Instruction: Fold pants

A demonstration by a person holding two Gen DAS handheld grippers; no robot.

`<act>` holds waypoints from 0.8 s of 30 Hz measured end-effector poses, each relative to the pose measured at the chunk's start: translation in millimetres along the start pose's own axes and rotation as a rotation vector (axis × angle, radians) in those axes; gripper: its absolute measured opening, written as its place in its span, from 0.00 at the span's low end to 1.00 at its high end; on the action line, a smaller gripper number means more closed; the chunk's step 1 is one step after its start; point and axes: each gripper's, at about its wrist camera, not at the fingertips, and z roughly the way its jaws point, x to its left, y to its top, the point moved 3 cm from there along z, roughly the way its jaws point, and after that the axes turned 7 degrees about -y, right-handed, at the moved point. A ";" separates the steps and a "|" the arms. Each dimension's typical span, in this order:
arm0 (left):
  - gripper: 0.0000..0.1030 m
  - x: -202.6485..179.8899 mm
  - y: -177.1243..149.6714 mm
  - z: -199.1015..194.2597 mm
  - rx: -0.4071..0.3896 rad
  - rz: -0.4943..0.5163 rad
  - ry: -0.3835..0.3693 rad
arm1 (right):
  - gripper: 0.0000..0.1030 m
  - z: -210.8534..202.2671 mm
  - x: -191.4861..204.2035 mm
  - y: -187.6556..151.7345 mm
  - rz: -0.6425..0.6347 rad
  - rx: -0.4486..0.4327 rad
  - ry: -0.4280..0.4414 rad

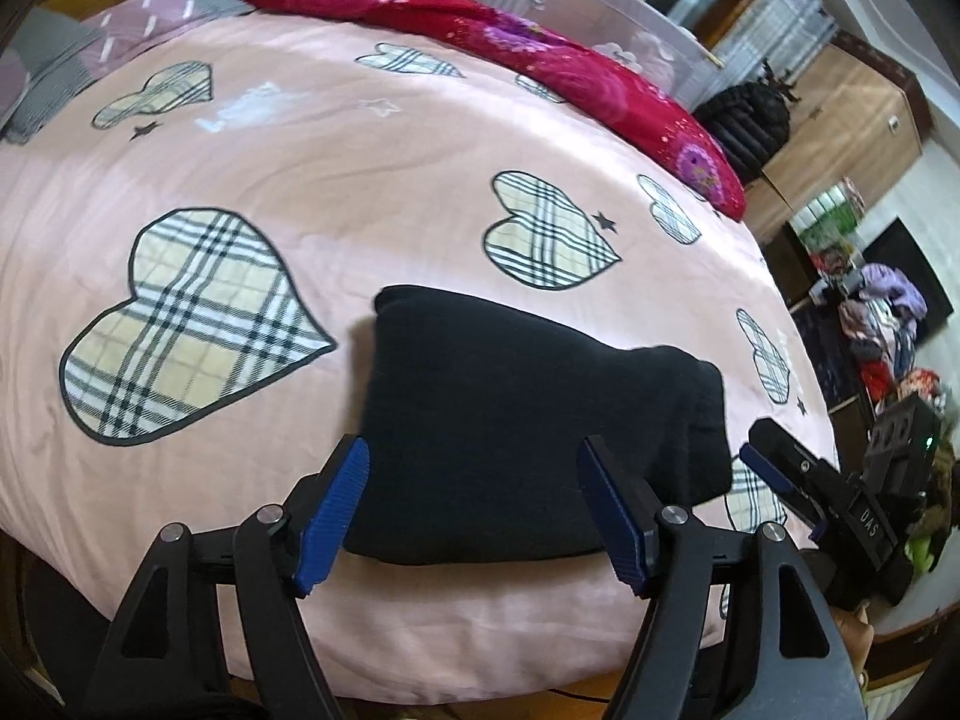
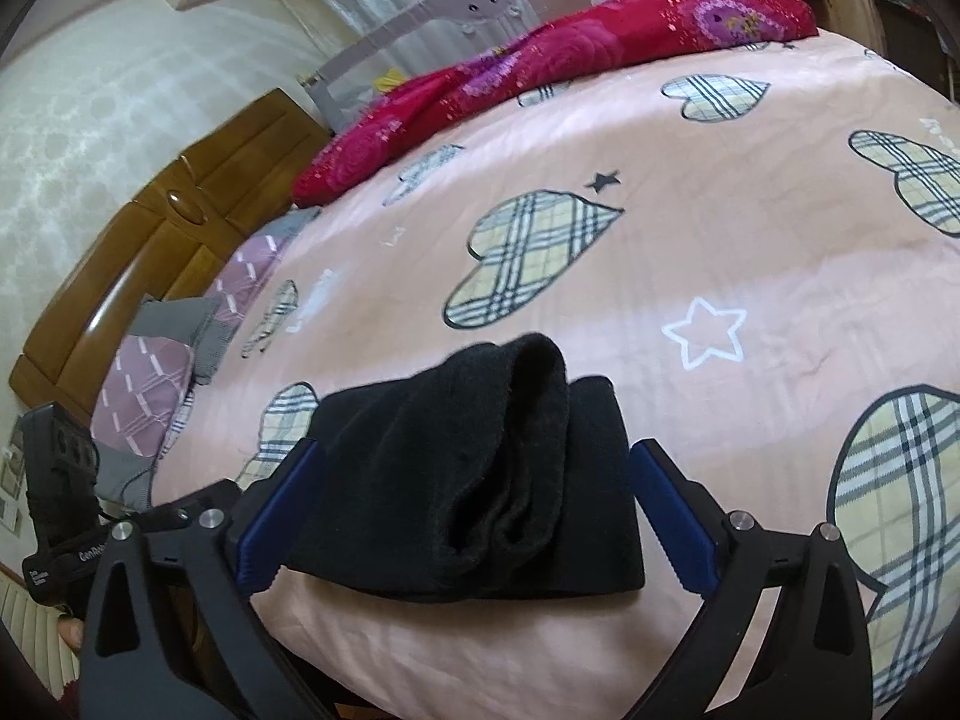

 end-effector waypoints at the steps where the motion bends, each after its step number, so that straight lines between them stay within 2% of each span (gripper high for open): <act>1: 0.70 5.2 1.1 0.3 0.001 -0.013 0.000 | 0.98 1.9 -1.3 -0.8 0.004 0.006 -0.012; 8: 0.71 23.2 3.2 4.9 0.016 -0.064 -0.007 | 0.98 11.2 -4.2 -6.3 0.027 0.046 -0.039; 19: 0.71 31.0 2.4 26.7 0.064 -0.077 0.018 | 0.99 37.6 -4.8 -12.0 0.026 0.124 -0.077; 24: 0.71 37.8 1.6 38.6 0.092 -0.094 0.018 | 0.99 46.4 -12.6 -17.0 0.063 0.162 -0.064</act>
